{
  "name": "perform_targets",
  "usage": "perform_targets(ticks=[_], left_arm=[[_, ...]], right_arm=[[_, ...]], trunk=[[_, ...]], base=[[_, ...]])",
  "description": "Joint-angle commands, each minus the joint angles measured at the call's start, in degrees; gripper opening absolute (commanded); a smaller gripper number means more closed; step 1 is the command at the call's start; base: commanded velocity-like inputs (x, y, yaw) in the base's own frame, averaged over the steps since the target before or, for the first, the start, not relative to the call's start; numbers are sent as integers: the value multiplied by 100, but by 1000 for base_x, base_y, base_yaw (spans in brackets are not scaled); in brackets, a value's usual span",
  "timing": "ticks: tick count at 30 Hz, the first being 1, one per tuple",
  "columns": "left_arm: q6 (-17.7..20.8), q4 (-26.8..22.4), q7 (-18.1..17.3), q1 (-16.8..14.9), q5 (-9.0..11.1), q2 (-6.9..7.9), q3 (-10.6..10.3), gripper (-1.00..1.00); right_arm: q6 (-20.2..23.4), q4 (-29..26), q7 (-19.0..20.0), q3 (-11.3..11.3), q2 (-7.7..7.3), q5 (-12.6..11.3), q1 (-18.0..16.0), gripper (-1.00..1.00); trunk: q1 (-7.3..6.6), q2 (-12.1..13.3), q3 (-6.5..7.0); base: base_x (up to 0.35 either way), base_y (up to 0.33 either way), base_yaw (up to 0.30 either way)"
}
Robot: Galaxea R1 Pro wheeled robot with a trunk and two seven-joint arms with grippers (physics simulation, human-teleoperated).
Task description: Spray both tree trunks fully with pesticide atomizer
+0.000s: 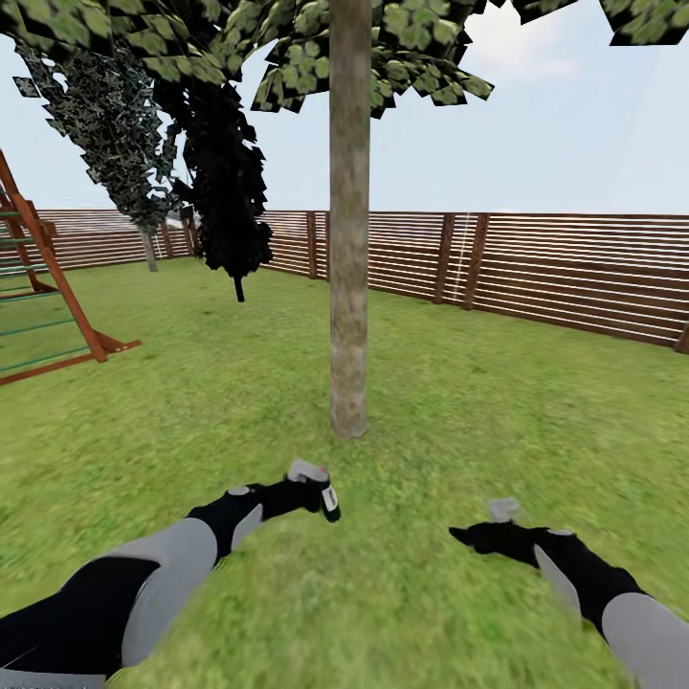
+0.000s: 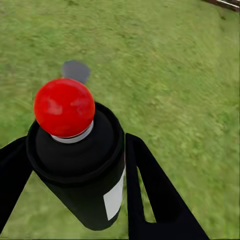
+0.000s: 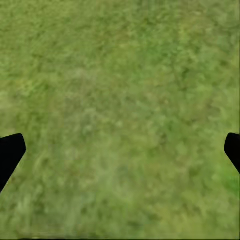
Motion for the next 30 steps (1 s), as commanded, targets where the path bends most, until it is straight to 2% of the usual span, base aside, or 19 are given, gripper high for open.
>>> perform_targets(ticks=[1,2,5,6,8,10,12,14,16,20,23,24,26,30], left_arm=[[-53,-2,-400,-7,-106,72,-22,-100],[-51,-3,-673,-7,-273,119,-35,-100],[-37,4,-1107,-7,-1096,175,-54,-100],[-35,6,-1267,-7,-1253,182,-57,-100],[-32,4,-1669,-7,-1421,188,-60,-100],[-30,1,-1971,-7,-1496,189,-61,-100],[-30,4,-2107,-7,-1527,183,-65,-100],[-30,6,-2213,-7,-1540,178,-68,-100],[-25,2,-2490,-7,-1546,170,-74,-100],[-5,5,-2668,-7,-1548,134,-99,-100],[311,1,-2696,-7,-1548,46,-104,-100],[460,0,-2705,-7,-1548,-2,-111,-100],[514,-1,-2712,-7,-1549,-49,-113,-100],[530,-1,-2714,-7,-1549,-81,-114,-100]], right_arm=[[160,-14,495,30,-22,-53,-158,100],[251,-19,924,30,-31,-54,-292,100],[643,-28,1947,30,-37,-59,-632,100],[772,-31,2216,30,-37,-61,-710,100],[925,-34,2651,30,-33,-64,-835,100],[1006,-41,2926,34,-14,-77,-941,100],[1214,-170,3212,36,31,-85,-998,100],[1548,-422,3482,38,148,-86,-1021,100],[1759,-679,3623,38,378,-83,-1033,100],[1845,-794,3668,42,757,-70,-1038,100],[1858,-817,3673,45,982,-62,-1038,100],[1859,-817,3666,50,1123,-57,-1038,100],[1855,-808,3661,60,1190,-54,-1038,100],[1854,-801,3665,64,1214,-55,-1038,100]], trunk=[[2,-8,-11],[2,-8,-11],[2,-8,-11],[2,-8,-11],[2,-8,-11],[2,-8,-11],[2,-8,-11],[2,-8,-11],[2,-8,-11],[2,-8,-11],[2,-8,-11],[2,-8,-11],[2,-8,-11],[2,-8,-11]], base=[[0,0,0],[0,0,0],[0,0,0],[0,0,0],[0,0,0],[0,0,0],[0,0,0],[0,0,0],[0,0,0],[0,0,0],[0,0,0],[0,0,0],[0,0,0],[0,0,0]])
